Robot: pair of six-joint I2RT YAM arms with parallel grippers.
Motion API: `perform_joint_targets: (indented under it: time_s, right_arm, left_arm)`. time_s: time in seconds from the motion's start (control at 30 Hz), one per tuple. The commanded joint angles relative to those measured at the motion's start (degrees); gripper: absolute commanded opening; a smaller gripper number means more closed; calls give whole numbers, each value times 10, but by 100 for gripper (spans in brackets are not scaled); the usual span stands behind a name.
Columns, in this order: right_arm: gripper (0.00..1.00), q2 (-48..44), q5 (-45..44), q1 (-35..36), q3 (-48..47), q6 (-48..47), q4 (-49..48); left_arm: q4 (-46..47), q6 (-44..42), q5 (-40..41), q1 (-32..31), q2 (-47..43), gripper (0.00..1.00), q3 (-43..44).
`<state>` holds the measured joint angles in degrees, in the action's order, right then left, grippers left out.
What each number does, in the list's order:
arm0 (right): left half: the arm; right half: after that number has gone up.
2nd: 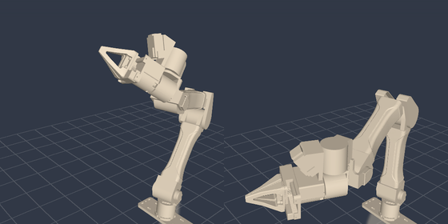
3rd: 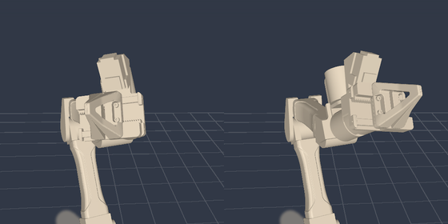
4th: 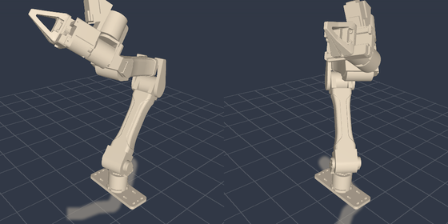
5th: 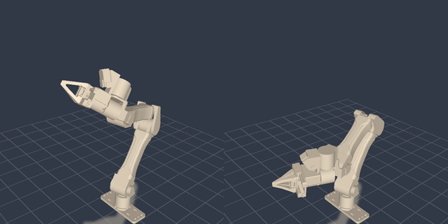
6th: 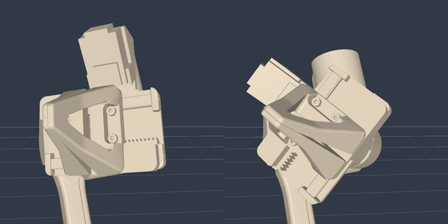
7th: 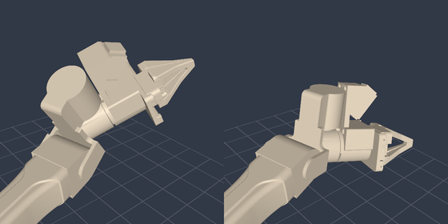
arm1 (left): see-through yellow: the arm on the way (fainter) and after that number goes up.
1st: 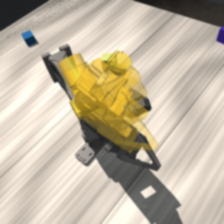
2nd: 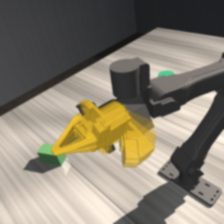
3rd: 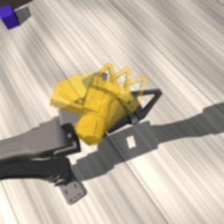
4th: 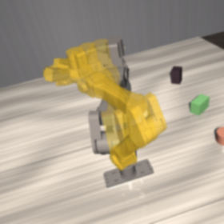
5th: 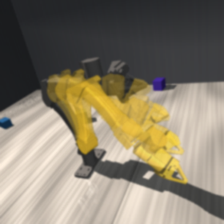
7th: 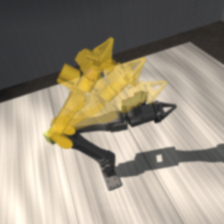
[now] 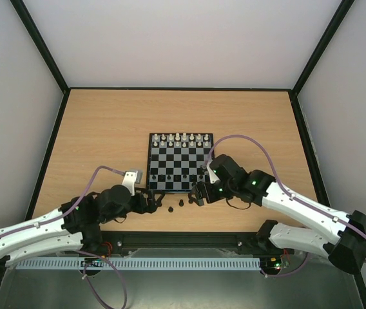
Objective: Set up the chess pieces on the board
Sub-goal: Pick up the chess piece at the center of the board.
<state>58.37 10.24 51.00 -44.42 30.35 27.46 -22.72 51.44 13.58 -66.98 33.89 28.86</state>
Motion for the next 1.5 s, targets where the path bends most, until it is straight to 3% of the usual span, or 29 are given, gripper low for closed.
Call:
perform_joint_targets:
  time_s: [0.0,0.2,0.37,0.8,1.47]
  right_arm:
    - [91,22,-49,0,-23,-6,25]
    - [72,66,-98,7,-21,6,24]
    - [59,120,-143,60,-42,18,31]
    - [56,211,-236,124,-102,50,77]
    - [45,261,-213,128,-94,54,49]
  left_arm:
    - [-18,16,23,-13,-11,100,-9]
    - [-15,22,22,-25,-35,100,-17]
    - [-21,5,18,-26,-52,100,6]
    - [-68,-23,29,-26,-87,100,48]
    - [-58,-32,15,-26,-85,100,43]
